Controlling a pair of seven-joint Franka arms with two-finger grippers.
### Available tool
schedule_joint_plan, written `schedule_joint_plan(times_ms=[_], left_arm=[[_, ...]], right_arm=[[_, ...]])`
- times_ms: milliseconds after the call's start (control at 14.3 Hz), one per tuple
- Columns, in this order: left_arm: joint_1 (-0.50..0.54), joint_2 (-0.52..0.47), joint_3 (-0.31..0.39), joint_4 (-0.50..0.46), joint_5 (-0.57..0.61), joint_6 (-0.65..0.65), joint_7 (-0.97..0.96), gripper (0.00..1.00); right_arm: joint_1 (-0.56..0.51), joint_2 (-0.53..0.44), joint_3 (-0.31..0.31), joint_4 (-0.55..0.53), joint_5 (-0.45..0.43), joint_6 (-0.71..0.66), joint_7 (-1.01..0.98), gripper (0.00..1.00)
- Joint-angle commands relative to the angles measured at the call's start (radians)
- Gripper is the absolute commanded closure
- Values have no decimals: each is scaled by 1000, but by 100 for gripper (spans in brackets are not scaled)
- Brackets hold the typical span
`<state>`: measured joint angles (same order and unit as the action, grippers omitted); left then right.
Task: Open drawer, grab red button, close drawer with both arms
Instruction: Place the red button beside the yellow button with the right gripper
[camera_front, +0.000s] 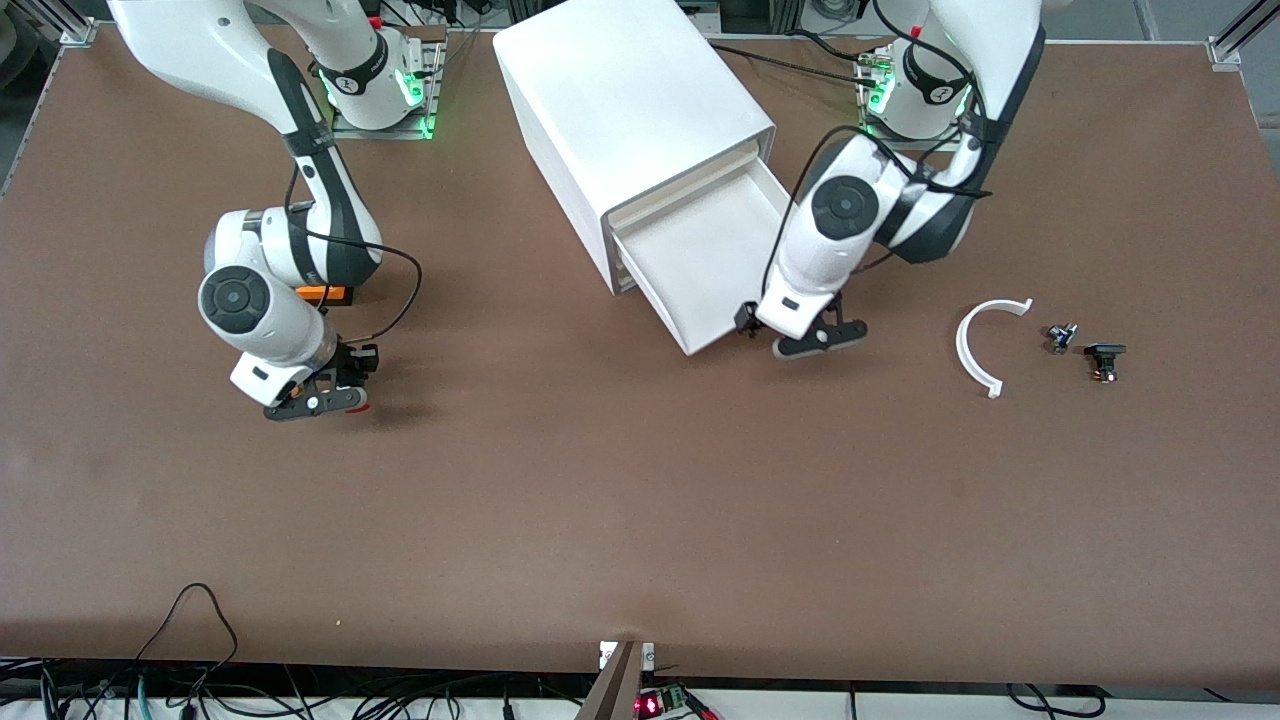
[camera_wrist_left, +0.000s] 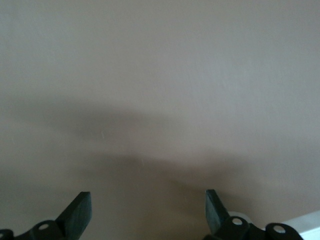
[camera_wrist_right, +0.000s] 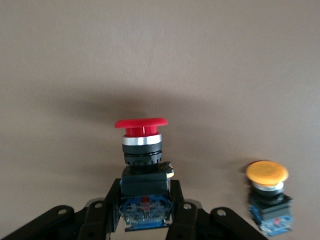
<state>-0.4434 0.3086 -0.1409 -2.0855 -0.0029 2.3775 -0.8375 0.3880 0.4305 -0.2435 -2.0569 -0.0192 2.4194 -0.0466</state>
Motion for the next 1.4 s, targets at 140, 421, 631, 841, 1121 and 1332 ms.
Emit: schedule_joint_plan(times_ms=[140, 421, 631, 841, 1121, 1332], left_arm=[[-1, -57, -110, -64, -11, -21, -133, 0], [-1, -57, -196, -80, -9, -20, -123, 0], [-1, -56, -252, -84, -9, -20, -117, 0], [8, -68, -253, -80, -8, -12, -117, 0], [165, -126, -198, -67, 3, 55, -115, 0], [242, -192, -137, -39, 4, 49, -4, 0]], right_arm=[[-8, -47, 10, -167, -10, 185, 20, 72], [-17, -70, 15, -131, -13, 146, 224, 0], [-18, -85, 20, 38, -13, -88, 352, 0], [-18, -90, 21, 254, -7, -377, 356, 0], [-17, -81, 20, 565, -10, -661, 355, 0], [-24, -95, 21, 642, -10, -695, 355, 0]])
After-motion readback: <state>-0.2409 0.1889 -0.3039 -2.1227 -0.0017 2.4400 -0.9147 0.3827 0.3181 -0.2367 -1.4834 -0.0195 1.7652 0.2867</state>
